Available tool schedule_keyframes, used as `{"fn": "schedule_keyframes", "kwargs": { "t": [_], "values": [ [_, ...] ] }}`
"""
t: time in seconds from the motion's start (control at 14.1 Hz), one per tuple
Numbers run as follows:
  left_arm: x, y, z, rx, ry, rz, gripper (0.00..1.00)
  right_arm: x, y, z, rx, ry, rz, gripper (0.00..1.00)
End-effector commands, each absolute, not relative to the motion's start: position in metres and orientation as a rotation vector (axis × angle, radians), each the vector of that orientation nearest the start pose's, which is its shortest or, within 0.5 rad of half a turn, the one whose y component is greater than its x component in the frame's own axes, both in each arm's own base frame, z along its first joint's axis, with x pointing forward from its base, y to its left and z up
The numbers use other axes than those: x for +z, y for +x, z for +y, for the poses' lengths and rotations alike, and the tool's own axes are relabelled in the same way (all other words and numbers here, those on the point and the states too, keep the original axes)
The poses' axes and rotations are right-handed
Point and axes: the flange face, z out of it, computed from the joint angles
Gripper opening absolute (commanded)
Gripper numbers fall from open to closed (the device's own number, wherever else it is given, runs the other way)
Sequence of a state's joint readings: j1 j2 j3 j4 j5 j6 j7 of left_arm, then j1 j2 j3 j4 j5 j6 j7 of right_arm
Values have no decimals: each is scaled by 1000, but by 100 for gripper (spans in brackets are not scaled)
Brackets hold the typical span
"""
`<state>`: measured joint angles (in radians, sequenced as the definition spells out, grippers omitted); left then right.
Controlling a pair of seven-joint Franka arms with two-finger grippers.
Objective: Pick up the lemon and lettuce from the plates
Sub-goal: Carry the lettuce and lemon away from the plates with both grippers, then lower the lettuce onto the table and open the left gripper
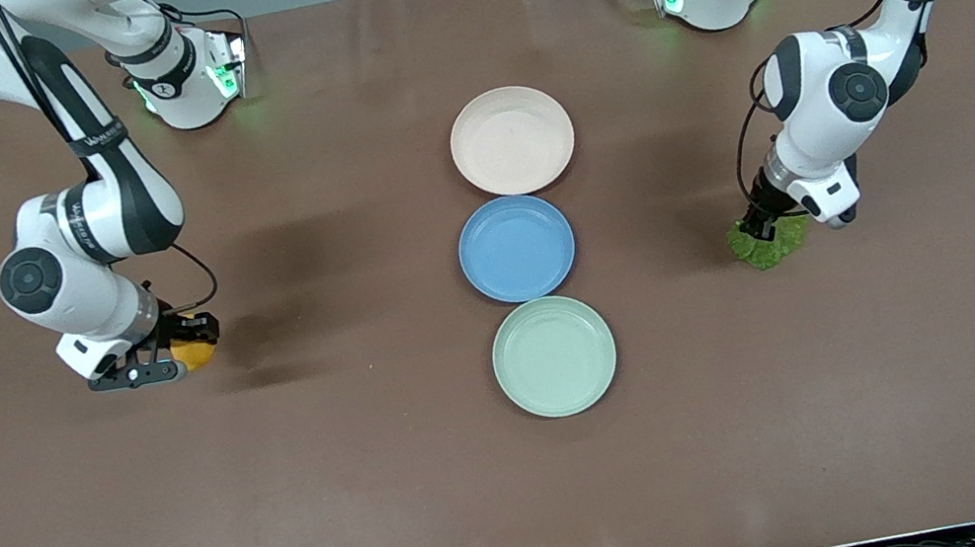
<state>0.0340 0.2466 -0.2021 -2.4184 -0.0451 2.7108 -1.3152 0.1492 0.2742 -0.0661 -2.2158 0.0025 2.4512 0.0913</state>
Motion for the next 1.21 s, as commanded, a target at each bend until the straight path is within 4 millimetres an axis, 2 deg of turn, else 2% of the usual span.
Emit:
{"fn": "schedule_keyframes", "kwargs": {
  "t": [0.0, 0.21, 0.43, 0.78, 1.0, 1.07, 1.14],
  "values": [
    [220, 494, -85, -17, -2696, -1804, 41, 233, 541, 52, 57, -3143, 6, 1],
    [235, 504, -90, -65, -2724, -1797, 97, 222, 541, 52, 64, -3144, -3, 1],
    [255, 519, -95, -124, -2741, -1828, 100, 207, 541, 52, 59, -3145, -18, 1],
    [295, 555, -98, -255, -2807, -1833, 99, 199, 538, 46, 74, -3144, -88, 1],
    [305, 561, -100, -322, -2978, -1436, 99, 191, 525, 46, 117, -3142, -92, 1],
    [305, 560, -100, -289, -3025, -1266, 99, 191, 521, 46, 124, -3142, -92, 1],
    [313, 560, -98, -251, -3076, -1040, 99, 190, 517, 46, 134, -3142, -94, 1]
  ]
}}
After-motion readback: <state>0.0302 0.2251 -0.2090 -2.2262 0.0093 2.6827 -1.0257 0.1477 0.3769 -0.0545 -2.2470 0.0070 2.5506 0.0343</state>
